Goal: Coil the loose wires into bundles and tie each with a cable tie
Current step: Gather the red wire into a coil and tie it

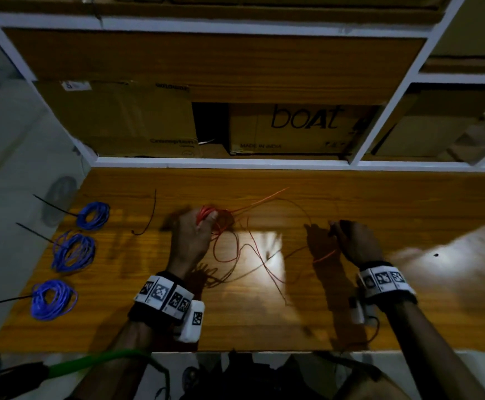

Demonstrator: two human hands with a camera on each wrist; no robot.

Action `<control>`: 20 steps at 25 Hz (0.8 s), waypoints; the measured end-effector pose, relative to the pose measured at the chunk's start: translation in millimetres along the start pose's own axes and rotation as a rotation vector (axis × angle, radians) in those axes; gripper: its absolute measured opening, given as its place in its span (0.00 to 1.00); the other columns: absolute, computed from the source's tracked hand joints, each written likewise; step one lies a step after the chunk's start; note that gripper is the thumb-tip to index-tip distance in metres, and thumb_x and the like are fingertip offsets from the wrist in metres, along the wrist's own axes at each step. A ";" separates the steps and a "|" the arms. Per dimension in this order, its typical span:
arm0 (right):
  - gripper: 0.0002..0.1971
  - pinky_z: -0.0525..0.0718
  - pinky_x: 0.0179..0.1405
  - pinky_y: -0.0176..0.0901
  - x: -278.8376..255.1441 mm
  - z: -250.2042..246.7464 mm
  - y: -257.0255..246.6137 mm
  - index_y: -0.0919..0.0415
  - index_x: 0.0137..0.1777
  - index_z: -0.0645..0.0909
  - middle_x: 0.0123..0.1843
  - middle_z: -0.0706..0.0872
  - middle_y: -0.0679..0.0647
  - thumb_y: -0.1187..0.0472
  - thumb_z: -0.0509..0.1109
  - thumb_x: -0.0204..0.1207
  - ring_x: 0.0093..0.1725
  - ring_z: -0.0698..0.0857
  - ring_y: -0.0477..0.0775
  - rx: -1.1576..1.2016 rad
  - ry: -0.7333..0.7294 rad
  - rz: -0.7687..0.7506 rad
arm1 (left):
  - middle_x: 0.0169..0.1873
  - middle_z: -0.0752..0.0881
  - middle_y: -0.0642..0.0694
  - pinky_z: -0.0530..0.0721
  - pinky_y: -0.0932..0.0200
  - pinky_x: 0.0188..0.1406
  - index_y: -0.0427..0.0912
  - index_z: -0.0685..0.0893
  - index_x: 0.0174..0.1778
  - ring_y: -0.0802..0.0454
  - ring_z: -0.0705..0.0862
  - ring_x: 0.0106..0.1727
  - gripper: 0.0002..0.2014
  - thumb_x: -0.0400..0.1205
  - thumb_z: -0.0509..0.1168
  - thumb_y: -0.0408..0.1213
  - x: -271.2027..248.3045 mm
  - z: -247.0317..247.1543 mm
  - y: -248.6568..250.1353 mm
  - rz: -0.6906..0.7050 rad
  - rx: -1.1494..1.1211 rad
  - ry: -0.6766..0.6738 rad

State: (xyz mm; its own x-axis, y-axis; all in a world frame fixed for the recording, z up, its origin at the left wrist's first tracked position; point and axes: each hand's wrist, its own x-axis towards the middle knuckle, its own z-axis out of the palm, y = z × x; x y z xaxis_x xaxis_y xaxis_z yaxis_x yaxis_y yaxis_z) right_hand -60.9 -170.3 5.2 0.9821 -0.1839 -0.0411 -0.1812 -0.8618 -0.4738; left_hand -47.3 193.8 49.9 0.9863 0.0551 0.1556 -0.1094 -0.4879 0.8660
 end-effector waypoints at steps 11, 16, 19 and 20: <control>0.16 0.89 0.45 0.41 -54.0 17.3 -120.9 0.48 0.70 0.79 0.59 0.87 0.43 0.51 0.67 0.83 0.44 0.86 0.40 0.161 -0.082 -0.453 | 0.38 0.91 0.46 0.90 0.44 0.42 0.47 0.89 0.45 0.50 0.90 0.41 0.09 0.87 0.65 0.41 -11.6 13.9 9.3 -0.097 -0.151 -0.092; 0.13 0.88 0.45 0.48 -39.9 55.4 -138.3 0.45 0.68 0.76 0.62 0.82 0.45 0.51 0.62 0.86 0.50 0.84 0.44 0.106 -0.020 -0.524 | 0.38 0.91 0.43 0.89 0.35 0.44 0.45 0.89 0.48 0.44 0.90 0.40 0.10 0.87 0.65 0.44 -14.0 18.2 9.9 -0.137 -0.147 -0.114; 0.11 0.87 0.39 0.48 -36.9 48.2 -141.3 0.45 0.60 0.77 0.54 0.83 0.45 0.47 0.56 0.85 0.44 0.81 0.45 -0.064 -0.046 -0.591 | 0.38 0.90 0.43 0.88 0.42 0.41 0.44 0.88 0.48 0.44 0.89 0.40 0.09 0.87 0.65 0.42 -17.2 18.1 9.6 -0.164 -0.121 -0.118; 0.12 0.86 0.37 0.47 -38.6 45.2 -140.4 0.44 0.59 0.75 0.54 0.83 0.46 0.45 0.54 0.85 0.42 0.81 0.45 -0.132 -0.065 -0.596 | 0.38 0.90 0.43 0.87 0.47 0.38 0.44 0.88 0.48 0.45 0.89 0.40 0.09 0.87 0.65 0.42 -18.8 17.5 9.1 -0.170 -0.108 -0.127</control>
State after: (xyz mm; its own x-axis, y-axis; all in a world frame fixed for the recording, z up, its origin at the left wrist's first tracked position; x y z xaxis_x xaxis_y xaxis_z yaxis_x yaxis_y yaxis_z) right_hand -71.0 -20.9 33.5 0.9166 0.3738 0.1415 0.3997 -0.8595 -0.3186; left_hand -64.7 173.2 46.5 0.9986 0.0151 -0.0516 0.0534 -0.3847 0.9215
